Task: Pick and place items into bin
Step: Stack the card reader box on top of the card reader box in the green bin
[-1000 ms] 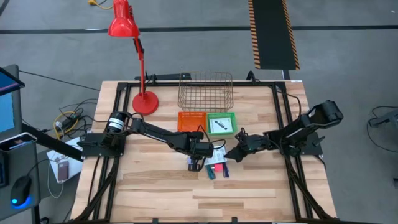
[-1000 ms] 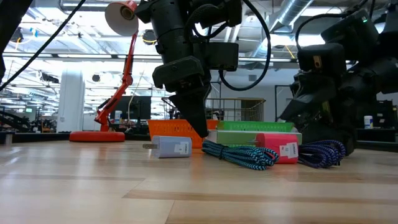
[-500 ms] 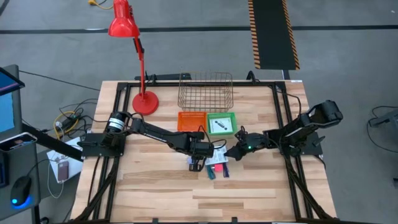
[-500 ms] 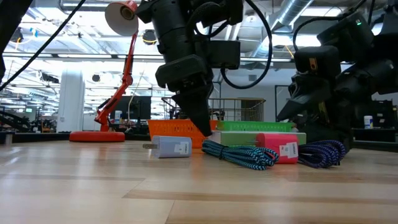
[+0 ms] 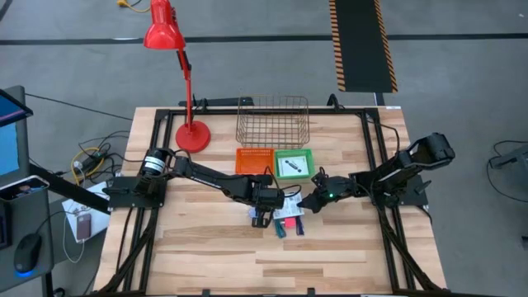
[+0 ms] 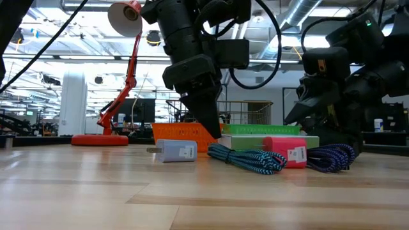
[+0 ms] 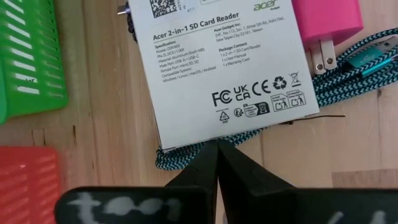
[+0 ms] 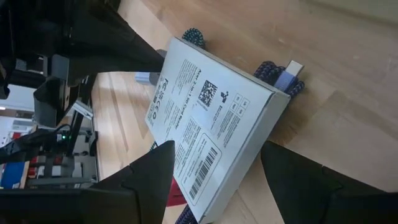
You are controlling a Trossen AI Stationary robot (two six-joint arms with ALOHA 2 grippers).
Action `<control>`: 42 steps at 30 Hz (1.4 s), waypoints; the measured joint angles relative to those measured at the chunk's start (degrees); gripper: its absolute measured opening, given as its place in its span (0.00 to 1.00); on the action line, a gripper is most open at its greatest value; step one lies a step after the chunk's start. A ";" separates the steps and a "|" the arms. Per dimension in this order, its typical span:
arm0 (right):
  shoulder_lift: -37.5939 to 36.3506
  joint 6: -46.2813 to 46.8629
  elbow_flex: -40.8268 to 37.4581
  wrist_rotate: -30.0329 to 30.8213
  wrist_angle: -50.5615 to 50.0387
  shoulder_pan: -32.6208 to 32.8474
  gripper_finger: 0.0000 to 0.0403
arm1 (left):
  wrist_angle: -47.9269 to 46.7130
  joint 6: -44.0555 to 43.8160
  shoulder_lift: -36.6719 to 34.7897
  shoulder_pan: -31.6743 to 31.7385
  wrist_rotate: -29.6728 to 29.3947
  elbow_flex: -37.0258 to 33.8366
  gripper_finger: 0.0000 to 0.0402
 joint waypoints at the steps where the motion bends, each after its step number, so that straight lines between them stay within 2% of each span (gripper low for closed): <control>1: 0.00 0.00 0.00 0.00 -0.02 0.00 0.58 | 0.10 0.04 0.00 0.00 0.00 0.00 0.00; 27: 0.00 -0.15 0.00 0.02 0.00 0.00 0.58 | 0.50 1.14 0.00 0.34 -0.04 0.00 0.00; 42: 0.02 -1.07 -0.02 0.05 -0.07 0.00 0.58 | 1.90 0.36 1.53 0.42 2.90 0.04 0.00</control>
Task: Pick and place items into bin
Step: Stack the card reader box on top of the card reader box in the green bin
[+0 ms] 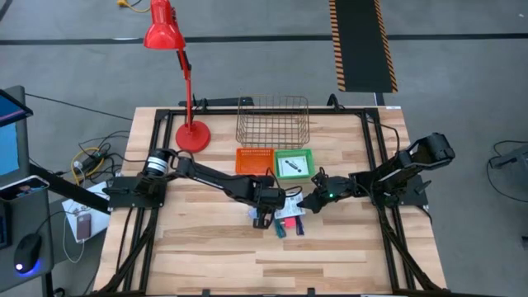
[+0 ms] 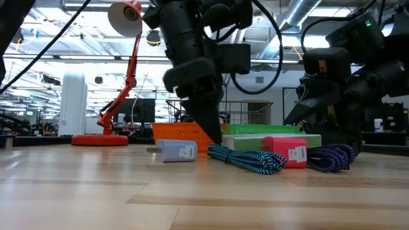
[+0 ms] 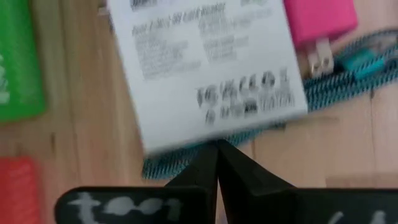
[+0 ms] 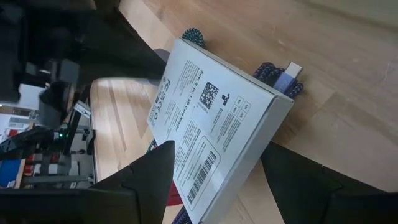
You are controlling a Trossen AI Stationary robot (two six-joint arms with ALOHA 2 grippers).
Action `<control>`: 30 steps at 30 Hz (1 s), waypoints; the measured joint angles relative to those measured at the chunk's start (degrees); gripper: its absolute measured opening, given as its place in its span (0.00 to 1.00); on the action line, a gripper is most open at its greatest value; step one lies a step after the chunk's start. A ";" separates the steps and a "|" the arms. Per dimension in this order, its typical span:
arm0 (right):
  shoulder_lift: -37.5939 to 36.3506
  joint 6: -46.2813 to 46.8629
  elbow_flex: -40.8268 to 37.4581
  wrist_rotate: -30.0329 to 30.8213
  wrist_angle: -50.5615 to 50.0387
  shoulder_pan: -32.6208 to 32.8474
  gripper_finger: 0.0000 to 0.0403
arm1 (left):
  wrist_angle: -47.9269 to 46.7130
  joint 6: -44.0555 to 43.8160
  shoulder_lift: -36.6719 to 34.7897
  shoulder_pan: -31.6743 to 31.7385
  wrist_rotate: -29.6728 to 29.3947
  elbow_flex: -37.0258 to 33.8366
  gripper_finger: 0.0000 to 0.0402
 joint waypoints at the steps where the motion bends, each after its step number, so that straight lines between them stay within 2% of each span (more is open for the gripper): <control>1: 0.00 0.01 0.01 0.00 0.01 0.00 0.58 | 0.27 0.06 0.27 0.00 0.04 0.00 0.00; 23: 0.00 0.03 0.17 -0.03 -0.13 0.00 0.58 | 2.97 1.85 0.29 0.08 -0.48 -0.02 0.00; 26: 0.00 0.03 0.20 -0.03 -0.20 0.00 0.54 | 2.97 1.86 0.29 0.09 -0.50 -0.02 0.00; 30: 0.00 0.02 0.24 -0.03 -0.35 0.00 0.42 | 3.08 1.89 0.29 0.09 -0.50 -0.02 0.00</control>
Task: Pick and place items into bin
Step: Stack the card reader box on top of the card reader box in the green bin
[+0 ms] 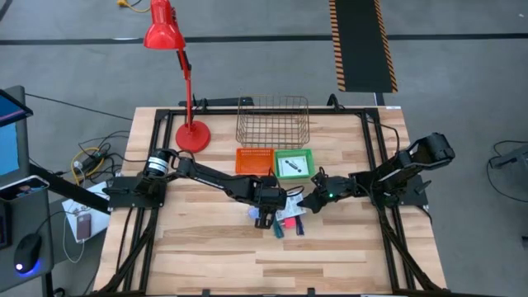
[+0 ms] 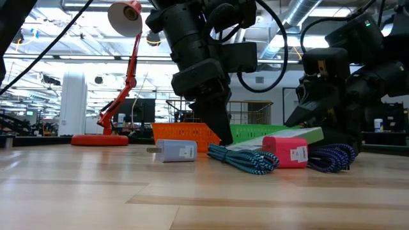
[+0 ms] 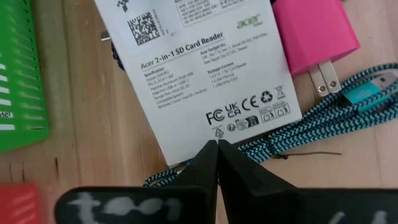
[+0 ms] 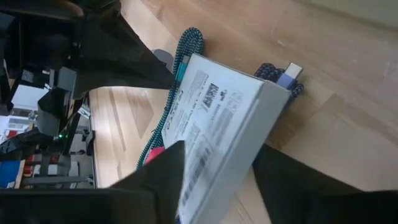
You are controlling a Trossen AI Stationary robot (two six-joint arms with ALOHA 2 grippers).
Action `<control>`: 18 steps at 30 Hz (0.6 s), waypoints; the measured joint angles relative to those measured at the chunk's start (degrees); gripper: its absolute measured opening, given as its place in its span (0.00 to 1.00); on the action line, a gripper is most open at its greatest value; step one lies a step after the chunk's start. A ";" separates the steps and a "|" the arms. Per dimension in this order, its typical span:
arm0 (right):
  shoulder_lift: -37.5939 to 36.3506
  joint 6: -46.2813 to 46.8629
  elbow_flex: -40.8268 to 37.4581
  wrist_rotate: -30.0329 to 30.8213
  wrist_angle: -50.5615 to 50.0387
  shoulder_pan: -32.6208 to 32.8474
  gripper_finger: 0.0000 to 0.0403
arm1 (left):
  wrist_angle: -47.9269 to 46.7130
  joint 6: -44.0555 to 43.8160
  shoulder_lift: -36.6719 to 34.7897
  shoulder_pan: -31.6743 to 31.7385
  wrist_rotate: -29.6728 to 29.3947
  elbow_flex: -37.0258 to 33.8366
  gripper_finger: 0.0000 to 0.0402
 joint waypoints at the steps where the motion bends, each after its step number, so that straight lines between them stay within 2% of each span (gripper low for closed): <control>1: 0.00 0.00 0.00 0.00 0.00 0.00 0.38 | 0.08 0.02 0.00 0.00 -0.02 0.00 0.00; 5: 0.00 0.36 0.00 -0.14 0.02 -0.42 0.20 | -0.01 0.03 -0.01 0.00 -0.02 0.00 0.00; 8: -0.02 0.42 0.00 -0.40 -0.09 -1.11 0.11 | -0.08 0.04 -0.13 -0.02 -0.13 0.00 0.00; 18: -0.07 0.44 0.02 -1.22 -0.48 -1.49 0.12 | -0.09 -0.13 -0.13 -0.02 -0.12 0.00 0.00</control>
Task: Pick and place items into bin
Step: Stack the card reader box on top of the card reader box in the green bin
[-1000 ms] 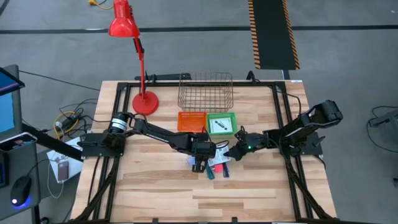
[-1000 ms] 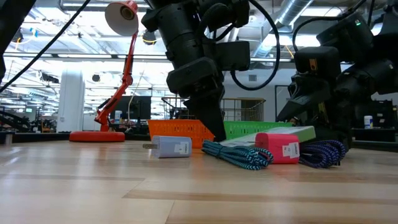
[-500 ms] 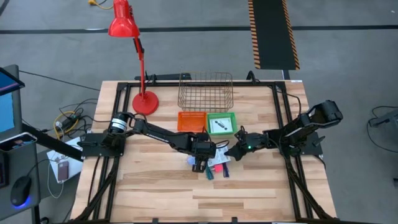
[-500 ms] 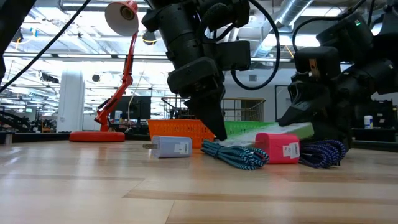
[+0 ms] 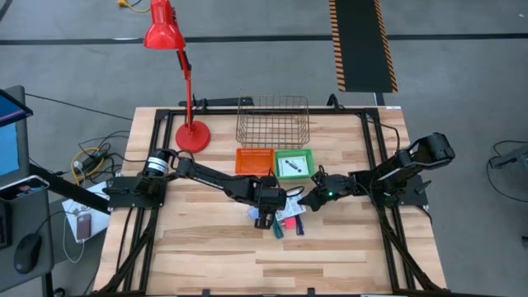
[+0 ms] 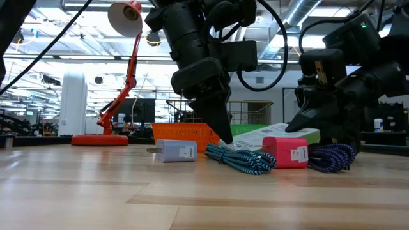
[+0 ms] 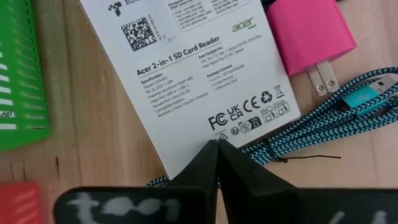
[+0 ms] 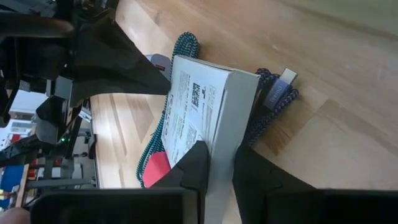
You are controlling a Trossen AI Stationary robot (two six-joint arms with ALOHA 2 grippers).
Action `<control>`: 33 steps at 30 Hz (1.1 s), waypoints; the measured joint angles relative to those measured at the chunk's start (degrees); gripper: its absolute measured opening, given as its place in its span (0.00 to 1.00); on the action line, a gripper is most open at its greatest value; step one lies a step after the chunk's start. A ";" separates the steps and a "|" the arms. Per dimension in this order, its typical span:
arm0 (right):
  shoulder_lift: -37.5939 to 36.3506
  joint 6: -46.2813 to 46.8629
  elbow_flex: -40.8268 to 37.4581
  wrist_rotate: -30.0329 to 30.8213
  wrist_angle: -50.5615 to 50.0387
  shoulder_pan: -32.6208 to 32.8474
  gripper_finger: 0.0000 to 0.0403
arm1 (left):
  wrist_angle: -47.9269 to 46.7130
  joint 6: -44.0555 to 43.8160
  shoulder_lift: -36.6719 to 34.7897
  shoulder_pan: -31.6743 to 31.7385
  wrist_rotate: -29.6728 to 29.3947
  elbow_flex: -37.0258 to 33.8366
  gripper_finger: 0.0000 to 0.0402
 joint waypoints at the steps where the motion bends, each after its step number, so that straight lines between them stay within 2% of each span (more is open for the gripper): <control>1: 0.00 0.00 0.00 -0.04 0.08 0.00 0.12 | -0.01 -0.03 0.00 0.00 0.01 0.00 0.00; 13: -7.03 -1.45 -0.11 0.52 -2.86 -0.02 0.10 | -2.95 -2.16 -4.48 -0.42 -0.57 0.71 0.00; 22: -16.54 -5.12 -0.09 3.49 -8.54 -1.22 0.10 | -12.65 -1.29 -8.31 -2.55 -9.77 7.17 0.00; 27: -22.93 -8.45 -0.09 4.60 -13.64 -4.44 0.10 | -15.45 -1.25 -11.50 -3.16 -13.45 8.47 0.00; 33: -28.97 -12.33 -0.08 4.34 -18.52 -11.13 0.10 | -17.29 -1.14 -15.44 -3.13 -14.15 8.57 0.00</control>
